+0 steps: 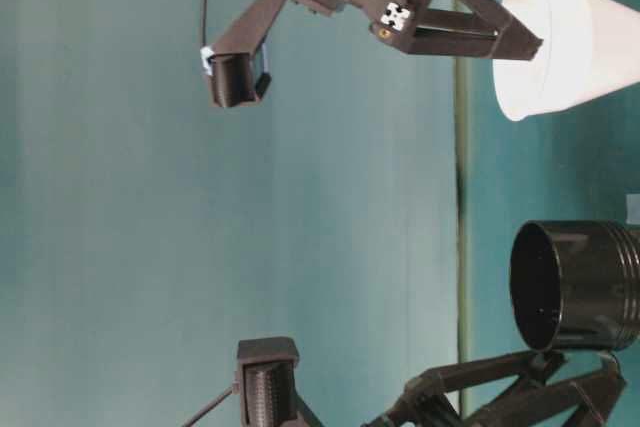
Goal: Holding the cup holder with the left arm, the right arm places the cup into the cup holder.
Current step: 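Open both grippers and lower them around holder handle and cup rim, then close left gripper on holder handle and right gripper on cup rim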
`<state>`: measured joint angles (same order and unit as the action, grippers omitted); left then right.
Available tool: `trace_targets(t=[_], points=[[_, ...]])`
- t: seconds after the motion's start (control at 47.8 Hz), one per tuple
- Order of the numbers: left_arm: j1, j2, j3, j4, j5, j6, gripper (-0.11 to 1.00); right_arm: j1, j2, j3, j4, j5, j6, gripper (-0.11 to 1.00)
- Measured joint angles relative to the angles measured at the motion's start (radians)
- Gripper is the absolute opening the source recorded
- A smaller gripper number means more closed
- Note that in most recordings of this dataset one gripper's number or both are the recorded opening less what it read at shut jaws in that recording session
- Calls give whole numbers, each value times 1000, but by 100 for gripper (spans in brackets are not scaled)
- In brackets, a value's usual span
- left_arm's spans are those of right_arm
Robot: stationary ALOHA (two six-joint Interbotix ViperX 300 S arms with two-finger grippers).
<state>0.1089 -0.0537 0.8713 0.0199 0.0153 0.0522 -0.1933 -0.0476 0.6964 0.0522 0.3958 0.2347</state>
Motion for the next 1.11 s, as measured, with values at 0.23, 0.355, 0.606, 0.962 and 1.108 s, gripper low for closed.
trace_targets(t=[0.23, 0.355, 0.606, 0.962, 1.108], points=[[2, 17, -3, 0, -18, 0, 96, -2, 2, 0, 0, 0, -2, 100], [3, 31, -5, 2, -18, 0, 96, 0, 2, 0, 0, 0, 0, 100], [3, 34, -5, 0, -20, -12, 96, -2, 2, 0, 0, 0, 0, 100], [2, 60, -8, 0, -18, -12, 96, -2, 2, -3, 0, 0, 0, 100], [3, 64, -11, 0, -18, -12, 96, -2, 2, -3, 0, 0, -2, 100]])
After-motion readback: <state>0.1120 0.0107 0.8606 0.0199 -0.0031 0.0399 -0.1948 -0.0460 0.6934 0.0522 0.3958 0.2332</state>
